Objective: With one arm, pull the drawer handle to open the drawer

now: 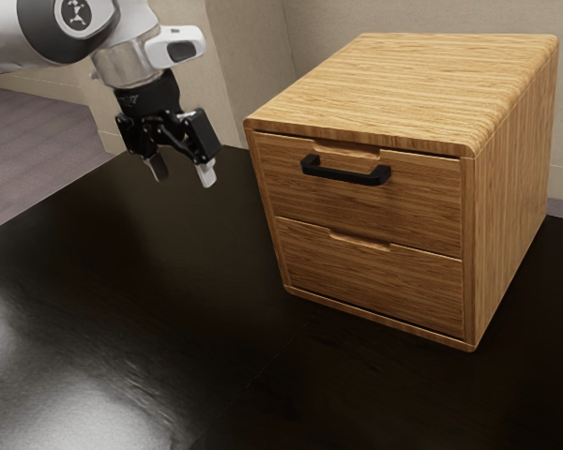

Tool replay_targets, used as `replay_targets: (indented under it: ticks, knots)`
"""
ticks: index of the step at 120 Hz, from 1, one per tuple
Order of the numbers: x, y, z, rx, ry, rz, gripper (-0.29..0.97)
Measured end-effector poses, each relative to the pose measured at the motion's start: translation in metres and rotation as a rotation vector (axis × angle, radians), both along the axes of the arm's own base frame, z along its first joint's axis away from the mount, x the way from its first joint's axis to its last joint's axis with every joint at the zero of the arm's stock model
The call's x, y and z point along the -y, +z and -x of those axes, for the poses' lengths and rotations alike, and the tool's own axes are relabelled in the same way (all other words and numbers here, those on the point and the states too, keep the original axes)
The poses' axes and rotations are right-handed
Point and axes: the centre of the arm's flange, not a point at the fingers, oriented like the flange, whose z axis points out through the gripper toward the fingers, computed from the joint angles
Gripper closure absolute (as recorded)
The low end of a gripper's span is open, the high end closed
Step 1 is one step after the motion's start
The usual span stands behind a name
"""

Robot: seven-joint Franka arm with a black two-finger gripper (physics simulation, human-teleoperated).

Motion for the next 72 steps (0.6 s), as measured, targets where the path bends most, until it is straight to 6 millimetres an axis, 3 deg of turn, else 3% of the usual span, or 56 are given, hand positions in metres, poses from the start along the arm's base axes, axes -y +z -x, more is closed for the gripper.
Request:
replay_targets:
  ticks: [22,33,42,56,72]
  knots:
    - [0.001,0.003,0.004,-0.008,-0.019,0.004,0.0]
    - [0.008,0.067,0.033,0.111,-0.033,-0.015,0.0]
    - [0.02,0.089,0.047,0.151,-0.056,-0.007,0.0]
    - [0.038,0.088,0.046,0.137,-0.039,0.008,0.0]
    - [0.04,0.08,0.045,0.084,0.163,0.032,0.0]
